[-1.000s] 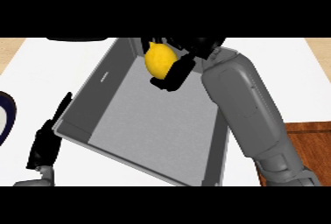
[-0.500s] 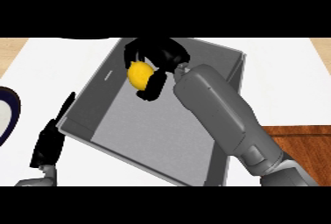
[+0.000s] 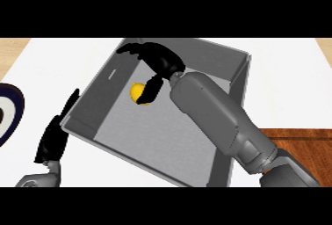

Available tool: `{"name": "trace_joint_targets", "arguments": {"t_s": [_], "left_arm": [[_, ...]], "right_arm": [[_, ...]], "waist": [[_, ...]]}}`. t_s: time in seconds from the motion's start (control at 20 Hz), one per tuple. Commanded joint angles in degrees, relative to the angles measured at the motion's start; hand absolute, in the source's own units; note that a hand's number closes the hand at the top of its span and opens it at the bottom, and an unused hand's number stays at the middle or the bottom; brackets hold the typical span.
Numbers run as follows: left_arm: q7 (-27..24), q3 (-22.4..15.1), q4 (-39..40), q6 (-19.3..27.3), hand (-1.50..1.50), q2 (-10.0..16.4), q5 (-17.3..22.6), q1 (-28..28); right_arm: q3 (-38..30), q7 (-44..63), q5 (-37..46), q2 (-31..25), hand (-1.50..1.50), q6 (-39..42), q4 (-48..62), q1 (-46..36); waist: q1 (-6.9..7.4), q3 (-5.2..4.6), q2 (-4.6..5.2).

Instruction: Pick the lemon from the cutting board and place it in the cardboard box

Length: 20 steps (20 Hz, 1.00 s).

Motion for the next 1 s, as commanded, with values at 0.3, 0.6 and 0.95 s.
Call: {"name": "trace_joint_targets", "arguments": {"t_s": [0.3,0.6,0.95], "left_arm": [[-0.15,1.38,0.75,-1.02,0.00,1.05,0.92,-0.41],[0.05,0.27,-0.11,0.32,0.00,0.31,-1.08,1.07],[4.90,0.13,-4.58,0.87,0.00,-0.52,-0.71,-0.27]], "right_arm": [[-13.21,-7.34,-16.22,0.02,-1.50,-8.21,4.62,-2.04],[-23.69,-7.47,-21.67,-4.96,-1.50,-4.40,7.65,-4.66],[-30.47,-13.94,-24.53,-19.28,-1.50,4.28,15.39,-1.98]], "waist": [[-0.13,0.02,0.39],[-1.79,0.04,-0.04],[-1.44,0.12,0.33]]}}
